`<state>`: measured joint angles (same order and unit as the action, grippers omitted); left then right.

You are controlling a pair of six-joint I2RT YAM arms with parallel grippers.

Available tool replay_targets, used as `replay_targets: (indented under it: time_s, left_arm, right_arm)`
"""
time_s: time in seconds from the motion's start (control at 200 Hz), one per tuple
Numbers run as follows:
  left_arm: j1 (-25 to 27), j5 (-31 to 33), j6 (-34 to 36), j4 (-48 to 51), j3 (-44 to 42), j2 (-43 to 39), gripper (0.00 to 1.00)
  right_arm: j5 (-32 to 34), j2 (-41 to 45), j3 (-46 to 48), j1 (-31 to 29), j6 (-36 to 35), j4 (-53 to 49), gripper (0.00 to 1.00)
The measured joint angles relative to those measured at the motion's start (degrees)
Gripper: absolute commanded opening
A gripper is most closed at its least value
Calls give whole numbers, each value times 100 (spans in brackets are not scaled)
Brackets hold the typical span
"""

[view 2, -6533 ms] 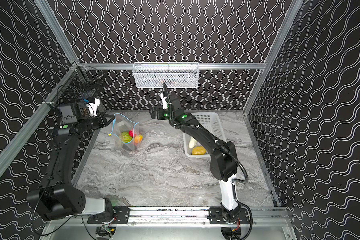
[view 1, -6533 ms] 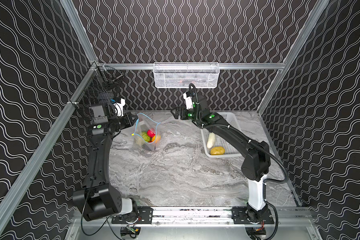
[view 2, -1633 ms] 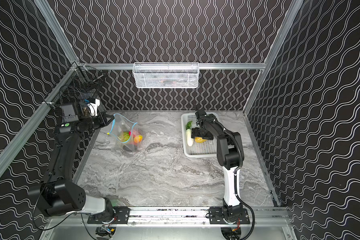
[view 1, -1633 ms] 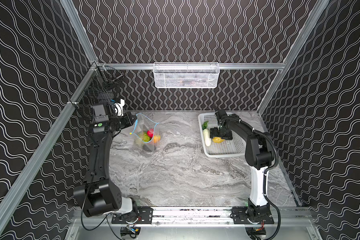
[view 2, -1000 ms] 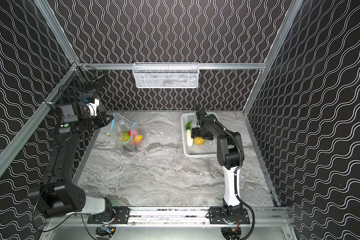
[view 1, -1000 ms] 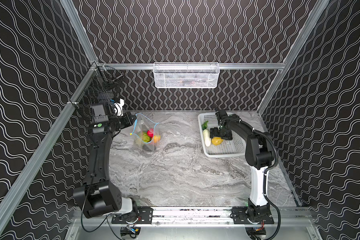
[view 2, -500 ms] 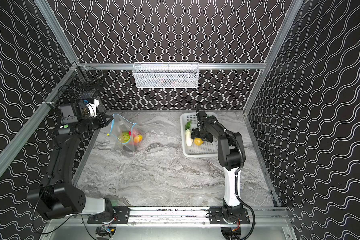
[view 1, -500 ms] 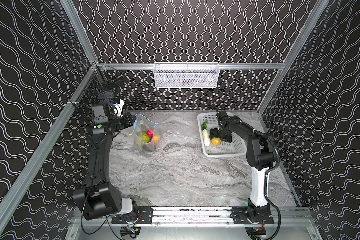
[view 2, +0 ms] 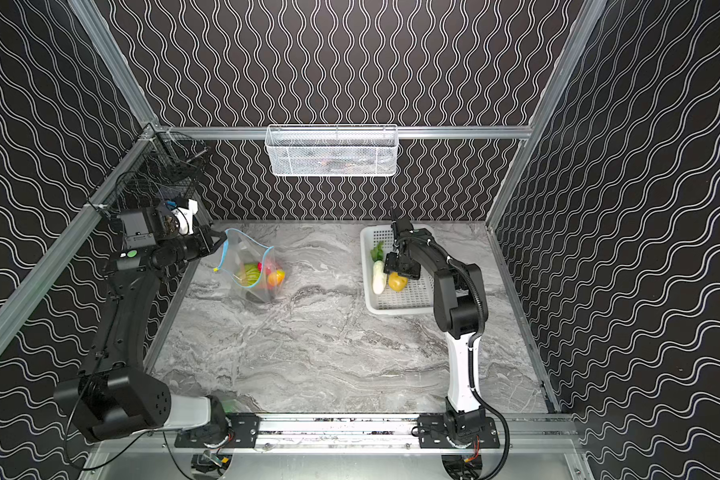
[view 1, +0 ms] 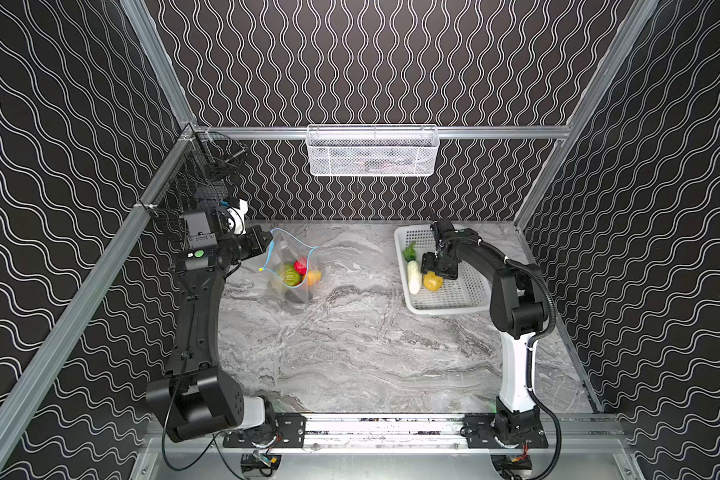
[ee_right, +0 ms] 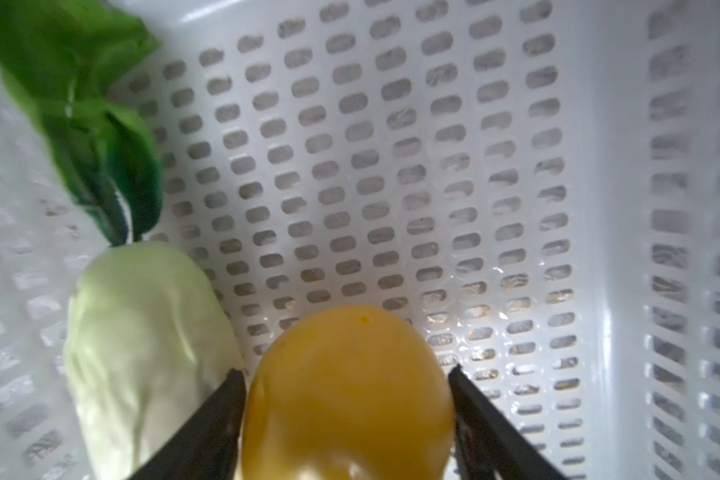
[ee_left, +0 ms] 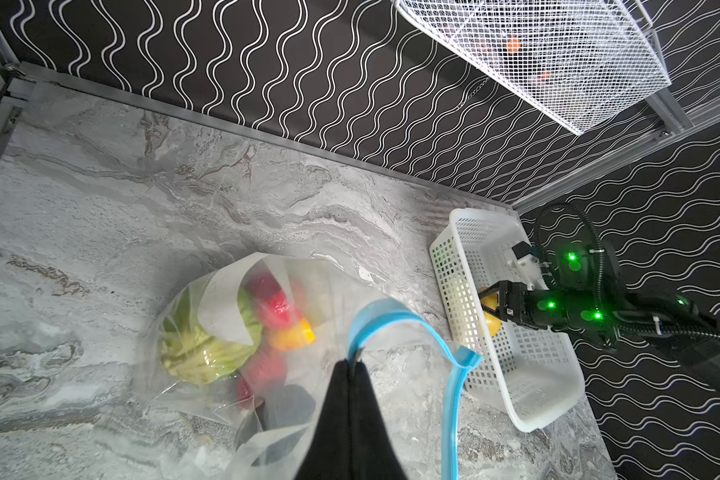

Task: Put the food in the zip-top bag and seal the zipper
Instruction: 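Close the right gripper on the yellow potato, then lift the yellow potato out of the basket with the right gripper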

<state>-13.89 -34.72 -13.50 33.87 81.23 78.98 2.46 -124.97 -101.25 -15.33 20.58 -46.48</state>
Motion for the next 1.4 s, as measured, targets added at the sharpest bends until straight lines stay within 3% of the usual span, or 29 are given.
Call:
replay_targets:
  time_s: [0.29, 0.616, 0.961, 1.401]
  left_arm:
    - [0, 0, 0, -33, -28, -11, 0]
    - [-57, 24, 7, -61, -125, 59, 0]
    - [-59, 129, 24, -76, -144, 83, 0]
    - [-83, -46, 48, -127, -358, -50, 0]
  right_arm:
    - [46, -83, 48, -26, -2, -35, 73]
    - [162, -98, 26, -31, -28, -81, 55]
    - [258, -76, -341, -24, -216, -28, 52]
    - [-356, 409, -122, 17, 7, 509, 46]
